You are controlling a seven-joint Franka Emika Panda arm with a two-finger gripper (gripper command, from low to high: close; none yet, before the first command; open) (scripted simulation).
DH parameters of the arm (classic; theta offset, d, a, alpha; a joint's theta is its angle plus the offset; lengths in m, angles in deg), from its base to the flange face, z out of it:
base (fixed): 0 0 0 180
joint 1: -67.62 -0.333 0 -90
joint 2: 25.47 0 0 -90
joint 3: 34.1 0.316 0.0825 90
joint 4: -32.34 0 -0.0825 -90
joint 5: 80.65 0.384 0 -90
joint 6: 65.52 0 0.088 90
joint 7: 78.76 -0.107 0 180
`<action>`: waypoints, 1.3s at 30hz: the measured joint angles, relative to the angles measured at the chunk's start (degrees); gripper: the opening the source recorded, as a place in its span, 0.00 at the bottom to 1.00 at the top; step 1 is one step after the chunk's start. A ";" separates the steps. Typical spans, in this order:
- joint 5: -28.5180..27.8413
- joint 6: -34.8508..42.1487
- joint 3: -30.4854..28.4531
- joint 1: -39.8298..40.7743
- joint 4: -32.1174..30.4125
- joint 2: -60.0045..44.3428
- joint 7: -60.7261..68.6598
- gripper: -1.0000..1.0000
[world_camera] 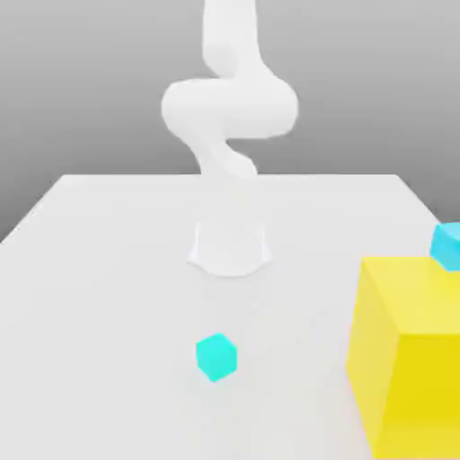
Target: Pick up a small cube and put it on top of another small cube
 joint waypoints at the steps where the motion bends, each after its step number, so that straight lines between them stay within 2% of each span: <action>1: 0.80 -0.45 1.09 -1.04 -0.68 -1.37 -0.60 0.50; 13: 7.09 -4.60 17.28 -13.26 -8.00 -15.94 -9.34 0.50; 19: 7.59 -7.11 27.09 -18.70 -11.89 -23.30 -15.85 0.50; 23: 5.85 -12.72 32.10 -19.13 -16.67 -30.68 -23.35 0.50; 26: 2.85 -19.95 31.35 -15.80 -21.50 -36.72 -30.31 0.50; 30: -4.73 -28.90 28.18 -8.46 -27.01 -44.01 -41.50 0.50; 32: -12.21 -32.15 24.72 -11.61 -26.90 -48.32 -47.57 0.50; 36: -24.83 -38.32 12.26 -21.50 -25.06 -56.64 -57.23 0.50; 37: -26.52 -39.68 9.55 -23.85 -24.65 -58.30 -58.59 0.00; 39: -26.53 -39.70 9.55 -23.85 -24.65 -58.30 -58.60 0.00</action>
